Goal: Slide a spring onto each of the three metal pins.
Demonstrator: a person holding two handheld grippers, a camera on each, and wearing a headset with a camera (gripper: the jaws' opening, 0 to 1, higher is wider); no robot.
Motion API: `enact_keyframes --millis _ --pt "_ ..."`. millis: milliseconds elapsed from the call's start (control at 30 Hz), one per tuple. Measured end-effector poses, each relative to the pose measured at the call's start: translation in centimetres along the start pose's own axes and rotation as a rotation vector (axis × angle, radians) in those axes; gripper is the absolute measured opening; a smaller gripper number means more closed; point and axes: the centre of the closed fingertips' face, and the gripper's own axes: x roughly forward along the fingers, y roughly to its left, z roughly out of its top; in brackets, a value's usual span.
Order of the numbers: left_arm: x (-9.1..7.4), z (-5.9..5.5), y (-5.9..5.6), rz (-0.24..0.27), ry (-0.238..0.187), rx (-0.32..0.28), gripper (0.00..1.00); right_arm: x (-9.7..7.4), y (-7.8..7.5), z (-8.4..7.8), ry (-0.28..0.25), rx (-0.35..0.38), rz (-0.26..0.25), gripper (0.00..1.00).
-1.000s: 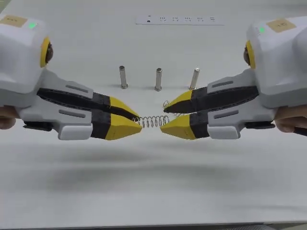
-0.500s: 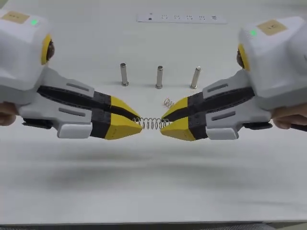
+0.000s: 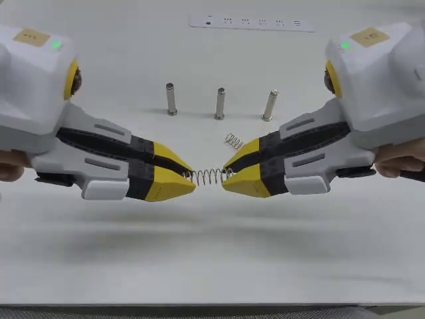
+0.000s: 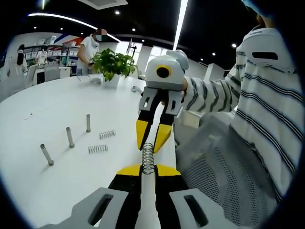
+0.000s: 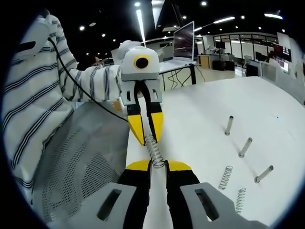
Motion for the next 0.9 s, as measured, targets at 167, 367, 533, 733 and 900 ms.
enact_keyframes --millis 167,367,533,733,900 --pt "0.1 -0.6 0.1 0.006 0.007 -0.008 0.02 -0.1 0.1 0.4 -0.022 0.016 0.011 0.09" --pt "0.2 -0.8 0.2 0.008 -0.003 -0.015 0.02 -0.2 0.1 0.3 0.002 0.006 0.016 0.09" --pt "0.8 -0.9 -0.2 0.005 0.002 -0.013 0.02 -0.2 0.3 0.2 0.044 -0.018 0.013 0.09" --pt "1.6 -1.1 0.1 0.01 0.015 0.0 0.02 -0.5 -0.2 0.2 0.092 -0.032 -0.015 0.09" --pt "2.2 -0.9 0.2 0.005 0.011 0.007 0.02 -0.9 -0.4 -0.4 0.158 -0.028 -0.034 0.09"
